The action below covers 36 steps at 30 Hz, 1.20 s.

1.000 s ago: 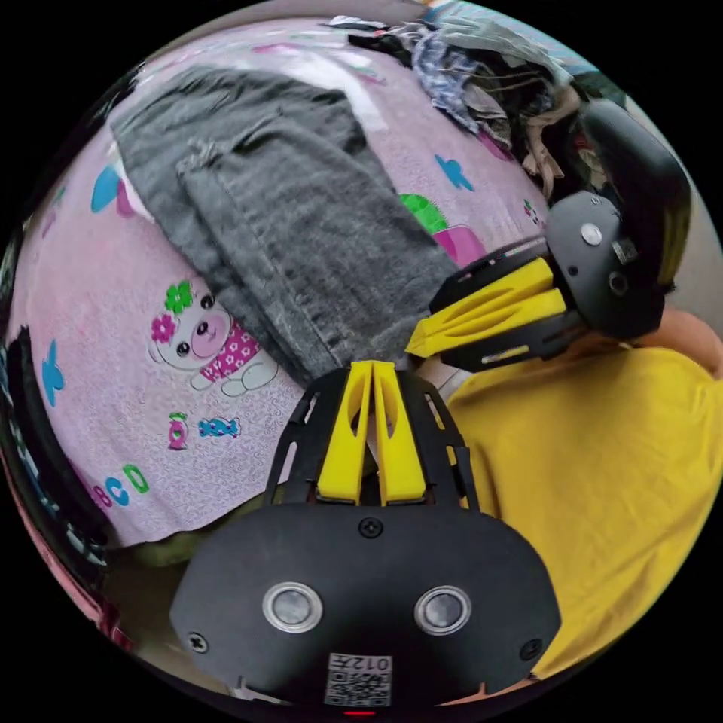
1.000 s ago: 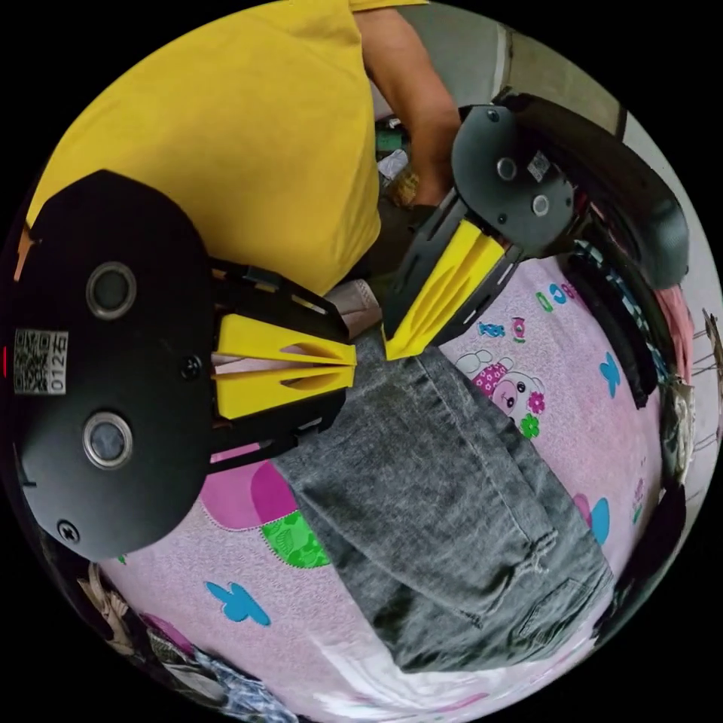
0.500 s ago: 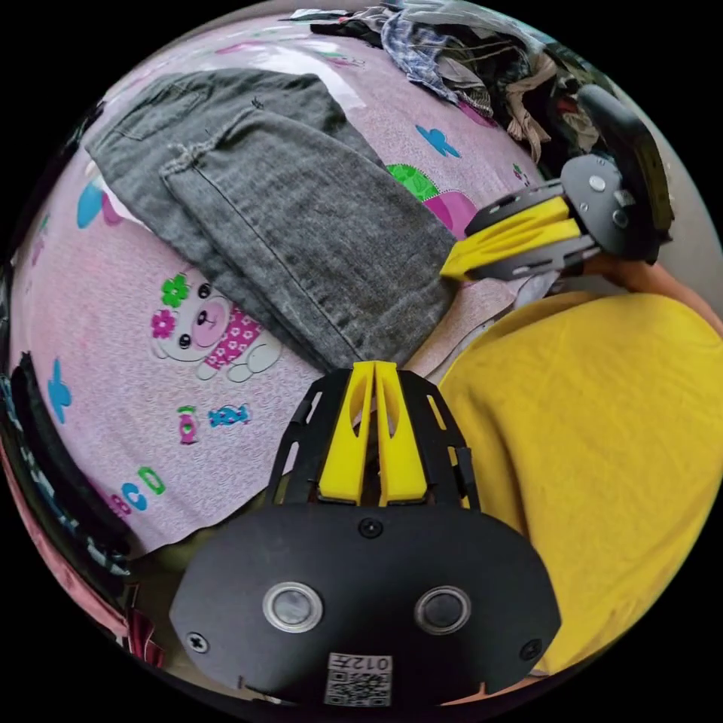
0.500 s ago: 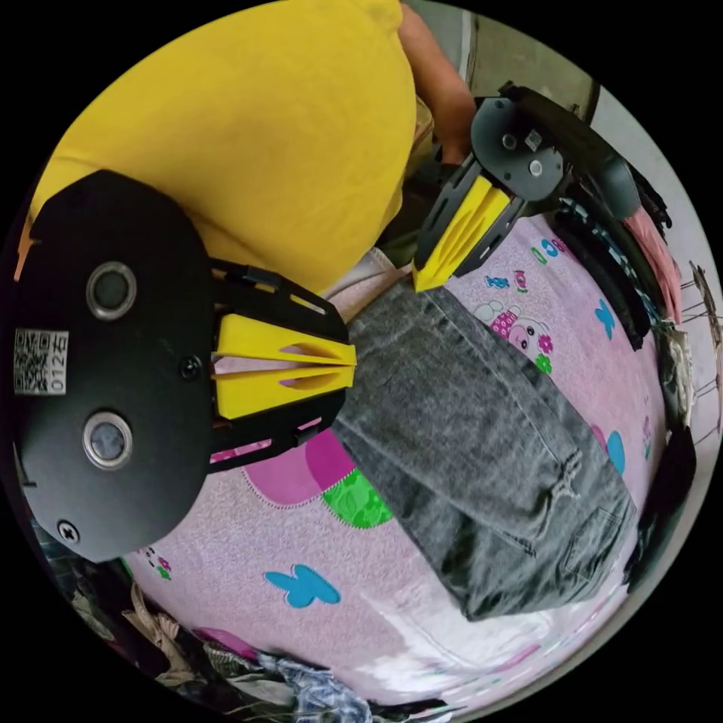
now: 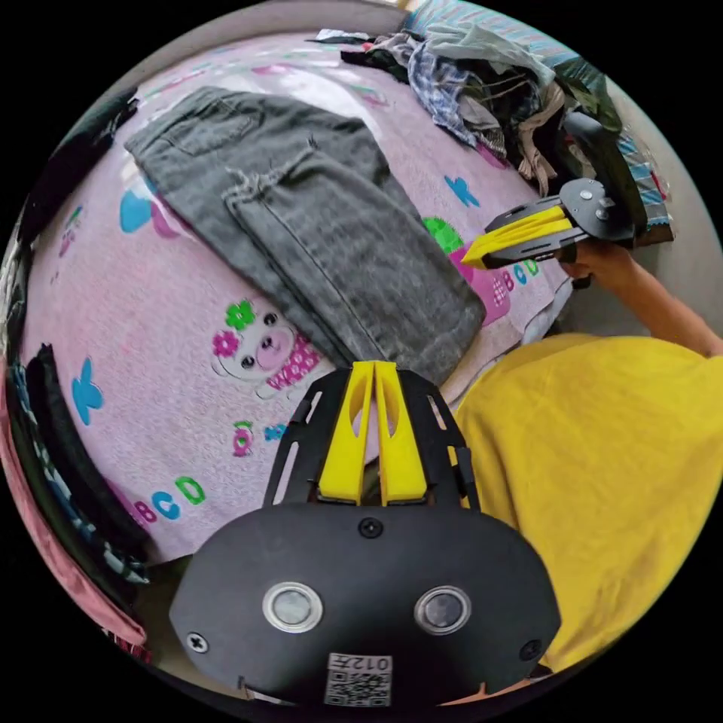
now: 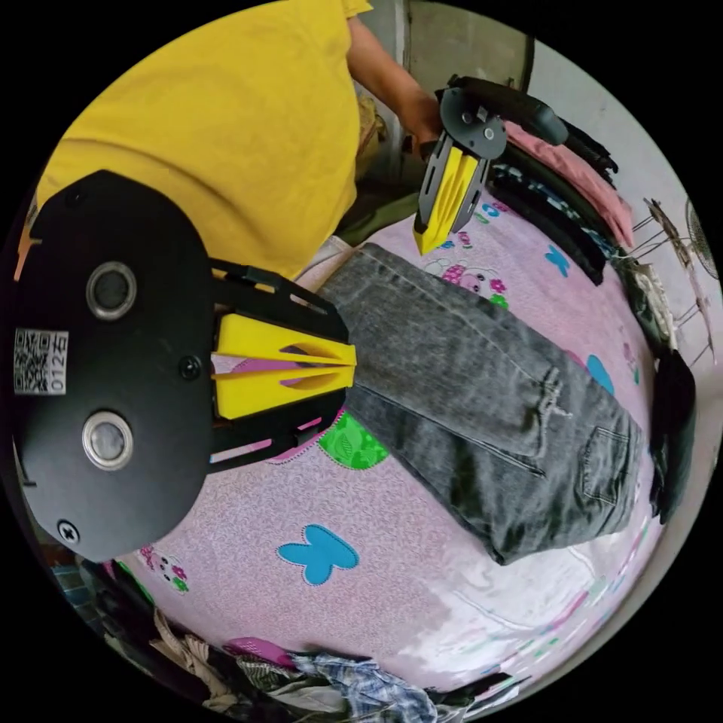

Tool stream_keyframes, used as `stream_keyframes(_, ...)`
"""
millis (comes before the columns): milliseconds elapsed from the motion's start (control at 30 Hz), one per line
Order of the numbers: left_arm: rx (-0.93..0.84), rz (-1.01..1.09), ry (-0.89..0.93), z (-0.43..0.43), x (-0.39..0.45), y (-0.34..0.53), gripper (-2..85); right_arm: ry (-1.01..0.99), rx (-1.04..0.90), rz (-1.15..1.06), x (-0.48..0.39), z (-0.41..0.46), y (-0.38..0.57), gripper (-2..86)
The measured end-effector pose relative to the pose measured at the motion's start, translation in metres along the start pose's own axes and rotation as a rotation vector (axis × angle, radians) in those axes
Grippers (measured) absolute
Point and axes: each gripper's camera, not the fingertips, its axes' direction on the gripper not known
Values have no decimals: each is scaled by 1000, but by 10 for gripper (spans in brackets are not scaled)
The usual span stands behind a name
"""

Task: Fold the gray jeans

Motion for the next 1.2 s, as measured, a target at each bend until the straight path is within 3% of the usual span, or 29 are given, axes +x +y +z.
stream_keyframes(133, 35, 3, -50, -4, -17, -43, -1, 128, -15, -23, -9, 17, -43, 0)
stream_keyframes(233, -111, 31, -109, 23, -29, -65, -1, 226, -110, -74, -16, 44, -61, 0)
stream_keyframes(333, -96, 29, -34, 27, -44, -67, -1, 253, -130, -115, -22, 49, -66, -1)
stream_keyframes(467, -38, -56, 111, 28, -71, -59, -1, 196, -60, -36, -14, 48, -62, -1)
stream_keyframes(600, 45, -32, 13, 5, -73, -60, -1, -6, -66, 168, 25, 32, -64, -1)
stream_keyframes(733, 123, -12, 3, -15, -89, -84, -1, 69, 107, 126, 28, -1, -93, -1)
stream_keyframes(900, -50, 24, -47, 25, -109, -119, -1, 138, 11, 47, 24, 33, -148, -1)
stream_keyframes(967, -39, 30, 14, 33, -119, -118, -1, 189, -58, 22, 27, 53, -155, -1)
stream_keyframes(1133, 18, -67, 175, 48, -144, -106, -1, 64, -37, 95, 47, 60, -145, 0)
stream_keyframes(1200, 36, -92, 121, 43, -143, -102, -1, 58, 5, 143, 52, 51, -138, -1)
